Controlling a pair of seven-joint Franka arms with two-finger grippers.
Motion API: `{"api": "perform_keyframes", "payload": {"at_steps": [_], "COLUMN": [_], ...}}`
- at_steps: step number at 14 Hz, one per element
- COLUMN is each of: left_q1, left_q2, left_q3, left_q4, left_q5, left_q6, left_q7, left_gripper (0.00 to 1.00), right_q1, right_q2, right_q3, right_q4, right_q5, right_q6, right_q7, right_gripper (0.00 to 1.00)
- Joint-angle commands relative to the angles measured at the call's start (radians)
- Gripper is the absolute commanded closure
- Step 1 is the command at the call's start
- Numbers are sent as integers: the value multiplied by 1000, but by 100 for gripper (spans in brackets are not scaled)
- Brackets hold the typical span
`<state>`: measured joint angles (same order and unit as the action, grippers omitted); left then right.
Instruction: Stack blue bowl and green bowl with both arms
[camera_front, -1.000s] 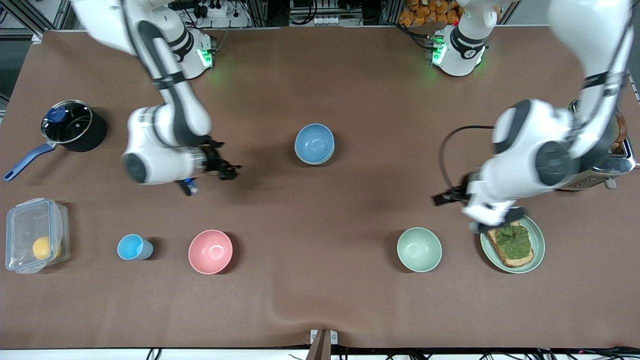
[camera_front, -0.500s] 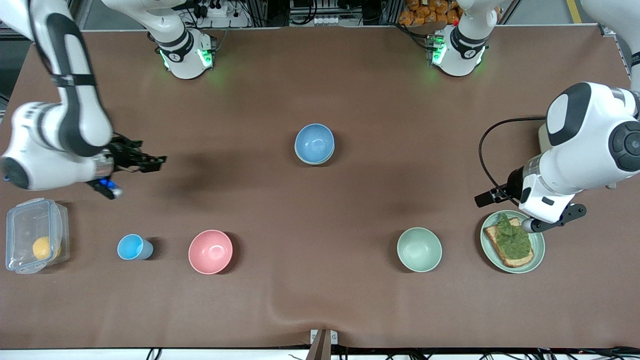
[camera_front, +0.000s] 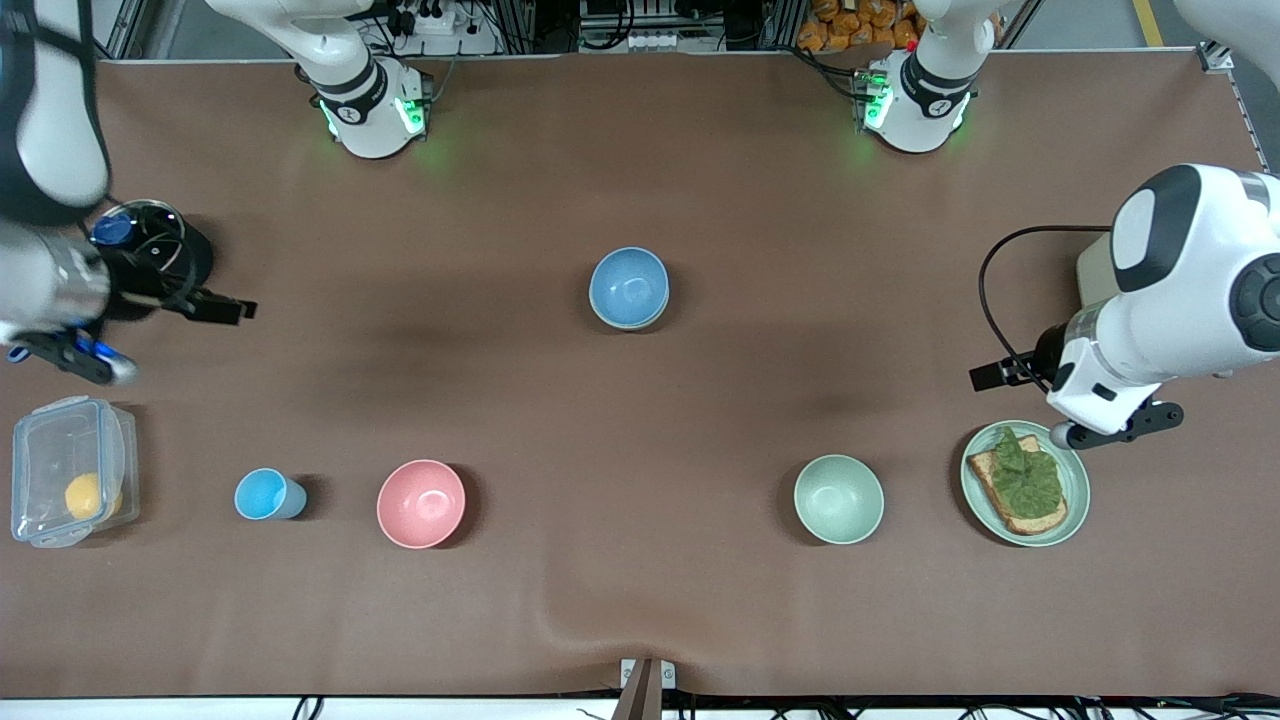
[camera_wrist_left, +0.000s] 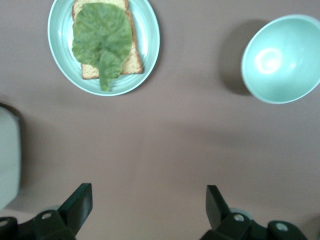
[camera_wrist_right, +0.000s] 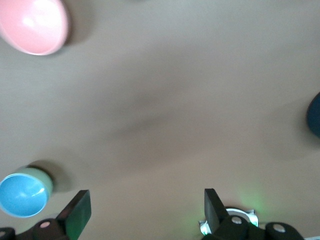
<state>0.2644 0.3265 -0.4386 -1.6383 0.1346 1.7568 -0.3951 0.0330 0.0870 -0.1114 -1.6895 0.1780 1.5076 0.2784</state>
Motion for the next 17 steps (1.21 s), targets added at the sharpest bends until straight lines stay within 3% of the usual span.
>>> {"api": "perform_keyframes", "payload": {"at_steps": [1, 4, 6, 8, 15, 17], "left_q1": [-189, -255, -339, -370, -347, -347], "left_q2": [-95, -225, -271, -296, -311, -319], "left_q3": [170, 250, 343, 391, 391, 388], "left_q4": [-135, -274, -298, -282, -143, -91], "left_q5": [5, -32, -38, -68, -87, -163], "left_q6": [6, 15, 13, 13, 12, -3], "left_q7": [39, 122, 137, 169, 236, 213], "left_gripper": [0, 0, 0, 0, 0, 0], "right_q1": [-12, -18, -37, -51, -41, -36], "right_q2": [-105, -113, -102, -92, -89, -89], "right_q3": [36, 58, 58, 58, 58, 58], "right_q4": [-3, 69, 74, 74, 76, 74], "right_q5": [-46, -77, -83, -83, -97, -98], "right_q6": [0, 2, 40, 68, 72, 69], "right_q7": [-7, -8, -10, -27, -24, -19], "right_gripper": [0, 0, 0, 0, 0, 0]}}
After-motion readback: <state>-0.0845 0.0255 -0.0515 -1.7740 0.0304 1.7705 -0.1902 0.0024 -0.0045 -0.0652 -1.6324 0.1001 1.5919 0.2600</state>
